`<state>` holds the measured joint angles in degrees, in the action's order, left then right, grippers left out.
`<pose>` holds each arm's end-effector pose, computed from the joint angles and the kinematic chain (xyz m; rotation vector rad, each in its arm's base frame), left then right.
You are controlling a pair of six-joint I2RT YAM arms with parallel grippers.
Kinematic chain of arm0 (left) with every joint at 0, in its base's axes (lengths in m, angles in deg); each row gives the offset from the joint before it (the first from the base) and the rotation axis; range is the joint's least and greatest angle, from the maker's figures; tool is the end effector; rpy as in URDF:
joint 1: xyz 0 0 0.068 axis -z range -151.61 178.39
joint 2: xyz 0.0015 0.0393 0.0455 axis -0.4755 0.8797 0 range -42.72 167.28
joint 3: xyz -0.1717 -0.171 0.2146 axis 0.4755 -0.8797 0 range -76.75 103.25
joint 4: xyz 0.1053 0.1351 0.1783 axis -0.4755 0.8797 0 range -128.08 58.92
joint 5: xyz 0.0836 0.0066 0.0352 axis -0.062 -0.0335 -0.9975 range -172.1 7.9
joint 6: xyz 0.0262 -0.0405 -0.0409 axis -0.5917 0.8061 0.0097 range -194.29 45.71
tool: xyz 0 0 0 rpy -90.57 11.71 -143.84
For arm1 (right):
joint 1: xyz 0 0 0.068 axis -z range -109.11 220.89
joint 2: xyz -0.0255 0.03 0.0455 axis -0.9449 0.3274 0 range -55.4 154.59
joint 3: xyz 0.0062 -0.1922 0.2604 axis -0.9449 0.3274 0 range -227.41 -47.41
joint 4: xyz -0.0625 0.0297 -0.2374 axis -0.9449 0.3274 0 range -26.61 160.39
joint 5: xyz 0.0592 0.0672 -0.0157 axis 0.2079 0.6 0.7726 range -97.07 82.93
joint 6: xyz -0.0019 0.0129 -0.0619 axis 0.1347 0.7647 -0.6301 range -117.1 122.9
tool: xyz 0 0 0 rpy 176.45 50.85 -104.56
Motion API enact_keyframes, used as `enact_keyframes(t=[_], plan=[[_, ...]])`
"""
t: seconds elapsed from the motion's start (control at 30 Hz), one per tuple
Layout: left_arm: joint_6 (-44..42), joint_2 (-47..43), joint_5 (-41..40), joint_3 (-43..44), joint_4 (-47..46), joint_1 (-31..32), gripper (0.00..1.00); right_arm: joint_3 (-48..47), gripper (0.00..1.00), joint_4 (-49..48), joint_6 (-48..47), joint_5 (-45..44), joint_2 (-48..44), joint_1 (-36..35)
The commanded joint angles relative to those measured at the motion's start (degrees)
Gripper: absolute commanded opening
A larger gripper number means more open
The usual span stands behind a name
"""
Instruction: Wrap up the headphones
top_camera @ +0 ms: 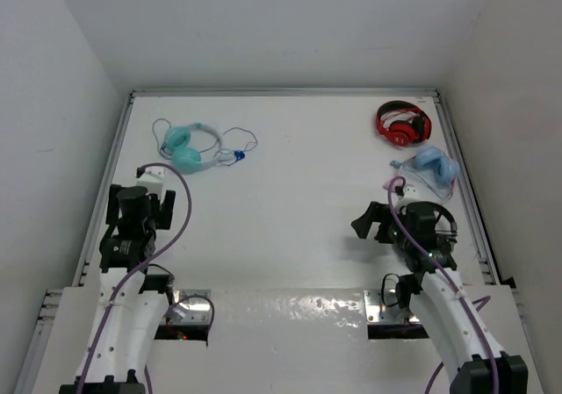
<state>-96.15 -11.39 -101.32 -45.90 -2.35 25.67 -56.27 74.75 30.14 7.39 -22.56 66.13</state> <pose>0.0760 0.0195 0.2652 0.1810 2.2210 0.6073 0.0861 0.0194 0.1765 0.2904 2.2080 0.5877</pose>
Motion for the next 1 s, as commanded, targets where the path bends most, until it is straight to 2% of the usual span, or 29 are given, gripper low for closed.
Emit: enact_keyframes(t=[0.0,0.1,0.2,0.23,0.27,0.3,0.33,0.37,0.4,0.43,0.47,0.5,0.53,0.57,0.6,0.63,0.73,0.77,0.83,0.87,0.93,0.97], plan=[[2.7,-0.8,-4.6,0.2,-4.7,-0.8,1.0,-3.8,0.99,0.1,2.7,-3.9,-0.2,-0.3],[2.8,-0.2,-6.8,1.3,-6.2,-0.8,1.0,-6.2,0.99,0.8,7.6,-6.2,0.4,-0.3],[-3.1,2.5,2.5,6.5,-2.8,-0.8,1.0,-10.3,0.99,-1.5,8.6,-5.9,1.4,-0.3],[-4.5,4.6,9.1,9.6,-2.3,-0.8,1.0,-11.3,0.99,-2.2,8.6,-5.5,1.5,-0.3],[-6.4,5.9,12.2,11.6,-1.5,-0.8,1.0,-12.0,0.99,-4.8,8.0,-4.7,1.7,-0.3],[-7.5,9.8,18.3,16.0,-0.8,-0.8,0.99,-13.4,0.99,-6.7,5.7,-0.7,2.3,-0.3],[-7.9,12.6,20.3,18.3,-0.2,-0.8,0.93,-13.9,0.98,-11.1,4.2,2.0,3.1,-0.3],[-6.8,15.8,21.3,21.1,0.5,-0.8,0.82,-14.6,0.85,-14.0,3.0,4.2,4.2,-0.3],[-5.7,24.1,21.2,28.0,1.4,-0.8,0.62,-17.0,0.64,-15.3,1.3,6.2,7.9,-0.3],[-4.9,29.4,20.8,32.1,3.1,-0.8,0.57,-19.1,0.43,-15.0,0.8,6.0,10.3,-0.3],[-3.0,34.5,20.5,37.2,8.8,-0.8,0.54,-24.6,0.21,-13.4,-0.1,5.5,13.1,-0.3],[-2.0,45.5,21.0,47.7,12.7,-0.8,0.61,-27.9,0.22,-11.7,-2.7,4.8,16.2,-0.4],[-0.8,51.1,21.3,52.6,16.4,-0.9,0.68,-31.5,0.28,-5.7,-4.1,2.2,22.3,-0.6],[2.1,55.6,21.9,57.4,22.4,-1.0,0.74,-34.9,0.47,-3.3,-5.2,-0.5,25.1,-1.0],[3.7,63.4,22.2,63.9,24.1,-1.1,0.79,-40.6,0.53,-1.4,-7.1,-3.7,27.7,-2.4],[4.8,66.4,22.1,65.7,24.7,-1.3,0.81,-43.1,0.54,0.8,-8.1,-10.9,31.9,-3.4],[6.9,73.9,17.2,67.4,19.5,-1.5,0.86,-48.3,0.67,-0.2,-12.3,-18.3,36.6,-7.7],[6.3,75.4,16.1,68.0,15.1,-1.5,0.88,-49.1,0.69,-1.1,-13.2,-19.9,38.9,-8.5],[4.0,79.6,16.0,71.1,7.7,-1.4,0.88,-49.1,0.74,-4.6,-14.7,-18.0,41.1,-9.6],[2.3,82.7,17.8,75.3,5.2,-1.4,0.89,-49.4,0.77,-6.0,-14.2,-15.1,43.2,-9.7],[0.7,87.0,18.6,81.4,4.4,-1.4,0.9,-49.8,0.77,-6.9,-13.5,-12.0,45.0,-9.8],[0.0,89.2,18.8,87.8,4.4,-1.8,0.91,-50.4,0.77,-7.2,-13.1,-9.6,47.0,-10.3]])
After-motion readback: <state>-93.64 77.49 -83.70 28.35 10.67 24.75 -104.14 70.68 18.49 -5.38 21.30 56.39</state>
